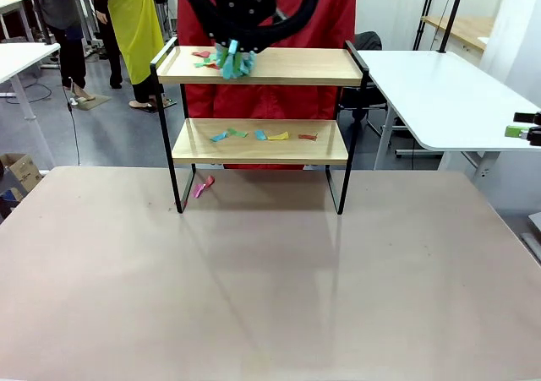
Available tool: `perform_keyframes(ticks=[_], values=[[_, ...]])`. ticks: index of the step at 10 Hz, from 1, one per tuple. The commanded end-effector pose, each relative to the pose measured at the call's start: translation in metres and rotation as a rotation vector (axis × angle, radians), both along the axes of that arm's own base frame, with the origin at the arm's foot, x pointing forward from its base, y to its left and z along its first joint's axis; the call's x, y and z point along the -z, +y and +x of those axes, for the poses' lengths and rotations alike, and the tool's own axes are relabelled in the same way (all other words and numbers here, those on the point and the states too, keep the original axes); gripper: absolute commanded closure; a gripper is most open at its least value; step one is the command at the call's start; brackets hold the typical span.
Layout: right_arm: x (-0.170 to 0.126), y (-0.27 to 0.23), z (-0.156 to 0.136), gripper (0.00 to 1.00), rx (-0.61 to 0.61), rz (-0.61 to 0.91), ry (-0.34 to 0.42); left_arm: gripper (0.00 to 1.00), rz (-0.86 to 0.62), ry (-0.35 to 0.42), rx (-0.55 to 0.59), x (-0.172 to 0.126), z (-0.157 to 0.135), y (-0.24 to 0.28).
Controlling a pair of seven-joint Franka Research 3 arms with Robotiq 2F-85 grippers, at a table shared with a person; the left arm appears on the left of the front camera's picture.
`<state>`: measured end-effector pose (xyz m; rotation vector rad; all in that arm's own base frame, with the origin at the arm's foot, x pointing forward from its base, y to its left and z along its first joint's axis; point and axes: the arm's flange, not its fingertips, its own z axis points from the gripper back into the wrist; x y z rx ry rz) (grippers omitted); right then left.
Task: Clean the shelf.
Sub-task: Clean the specific section of the Shelf indicated by the human with the Duster.
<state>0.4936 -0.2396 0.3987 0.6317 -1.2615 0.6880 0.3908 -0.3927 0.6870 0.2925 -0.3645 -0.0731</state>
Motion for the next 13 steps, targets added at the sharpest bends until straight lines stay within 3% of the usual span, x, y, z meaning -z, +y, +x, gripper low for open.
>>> perform_keyframes(ticks=[1,6,9,10,13], values=[[-0.002,0.001,0.0,0.0,0.001,-0.002,-0.003,0.87,0.038,-0.013,0.002,0.006,-0.008,0.027],[-0.002,0.001,0.0,0.0,0.001,-0.002,-0.003,0.87,0.16,-0.068,-0.095,0.014,-0.013,0.083],[-0.002,0.001,0.0,0.0,0.001,-0.002,-0.003,0.87,0.185,-0.23,-0.183,0.005,-0.03,0.106],[-0.002,0.001,0.0,0.0,0.001,-0.002,-0.003,0.87,0.173,-0.267,-0.186,0.0,-0.039,0.112],[-0.002,0.001,0.0,0.0,0.001,-0.002,-0.003,0.87,0.09,-0.285,-0.129,-0.009,-0.047,0.127]])
